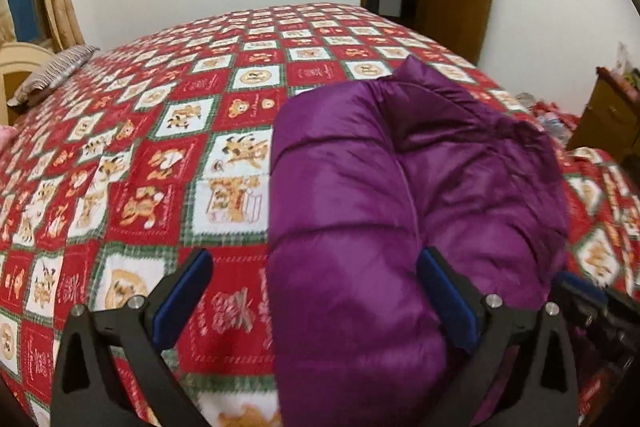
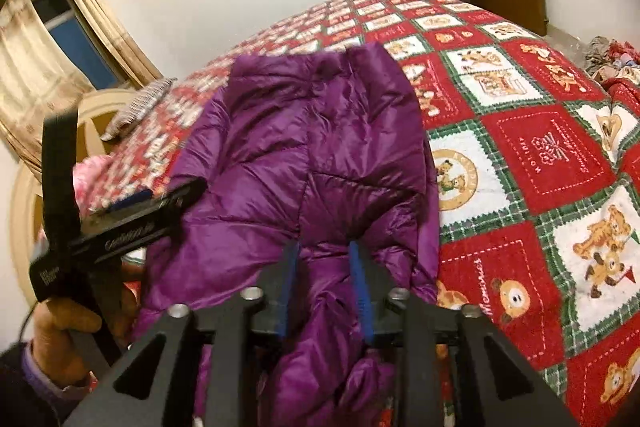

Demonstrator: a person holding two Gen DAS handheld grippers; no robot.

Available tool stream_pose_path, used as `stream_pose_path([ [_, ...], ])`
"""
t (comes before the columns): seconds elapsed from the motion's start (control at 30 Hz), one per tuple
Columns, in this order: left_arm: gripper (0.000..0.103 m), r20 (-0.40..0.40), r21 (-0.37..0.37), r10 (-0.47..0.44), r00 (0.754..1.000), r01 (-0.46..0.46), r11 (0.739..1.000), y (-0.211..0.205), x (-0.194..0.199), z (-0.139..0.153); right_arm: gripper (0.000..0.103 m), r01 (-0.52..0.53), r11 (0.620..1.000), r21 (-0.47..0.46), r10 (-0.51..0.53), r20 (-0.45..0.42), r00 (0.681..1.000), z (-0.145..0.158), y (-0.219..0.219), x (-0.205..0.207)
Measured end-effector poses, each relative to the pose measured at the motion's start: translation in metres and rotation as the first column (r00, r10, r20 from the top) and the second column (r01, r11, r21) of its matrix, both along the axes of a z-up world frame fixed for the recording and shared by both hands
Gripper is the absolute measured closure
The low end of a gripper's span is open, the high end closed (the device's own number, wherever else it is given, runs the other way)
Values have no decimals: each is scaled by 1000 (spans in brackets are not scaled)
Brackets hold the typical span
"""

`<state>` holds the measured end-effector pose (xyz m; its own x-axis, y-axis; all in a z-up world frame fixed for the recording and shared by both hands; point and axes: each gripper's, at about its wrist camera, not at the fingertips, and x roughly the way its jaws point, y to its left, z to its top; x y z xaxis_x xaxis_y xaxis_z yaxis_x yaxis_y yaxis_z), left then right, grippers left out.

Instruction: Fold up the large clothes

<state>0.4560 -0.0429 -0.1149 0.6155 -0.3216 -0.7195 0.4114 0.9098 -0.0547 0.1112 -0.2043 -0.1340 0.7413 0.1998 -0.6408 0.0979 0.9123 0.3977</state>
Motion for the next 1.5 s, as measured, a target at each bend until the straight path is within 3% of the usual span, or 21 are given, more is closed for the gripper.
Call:
stream_pose_path([
  [0.03,0,2,-7,-2,1000,2,1000,6,-3,3,42,1,1000,-5,-1,23,1000,5,1,-5],
  [0.07,0,4,-13,-3,1000,3,1000,11,-6,5,31,2,1000,-9,-2,42,999,9,1,-7],
  [0.37,0,-27,-36,11,1000,-11,999,21,-8,1,30,0,1000,0,0,15,1000,8,7,-7],
  [0.67,0,26,48,17,1000,-18,999,17,-12,13,30,41,999,-1,-41,52,998,26,-15,-7],
  [1.1,0,-92,9,-14,996,15,1000,17,4,10,30,52,999,-16,-51,51,997,26,-27,9],
  [1.17,4,-131,-49,-22,991,16,999,25,11,13,30,53,998,-15,-52,48,997,24,-30,11],
  [1.23,5,-173,-163,-8,985,-20,986,38,23,17,30,57,998,-3,-57,46,997,22,-35,12],
  [1.33,5,-258,-334,17,966,-106,936,57,44,14,30,64,997,45,-66,54,996,18,-44,11],
  [1.43,5,-300,-392,23,954,-145,908,56,58,6,30,66,994,90,-72,70,995,15,-53,16],
  [1.5,5,-305,-403,9,952,-138,905,48,65,3,30,67,992,103,-75,72,995,13,-55,22],
])
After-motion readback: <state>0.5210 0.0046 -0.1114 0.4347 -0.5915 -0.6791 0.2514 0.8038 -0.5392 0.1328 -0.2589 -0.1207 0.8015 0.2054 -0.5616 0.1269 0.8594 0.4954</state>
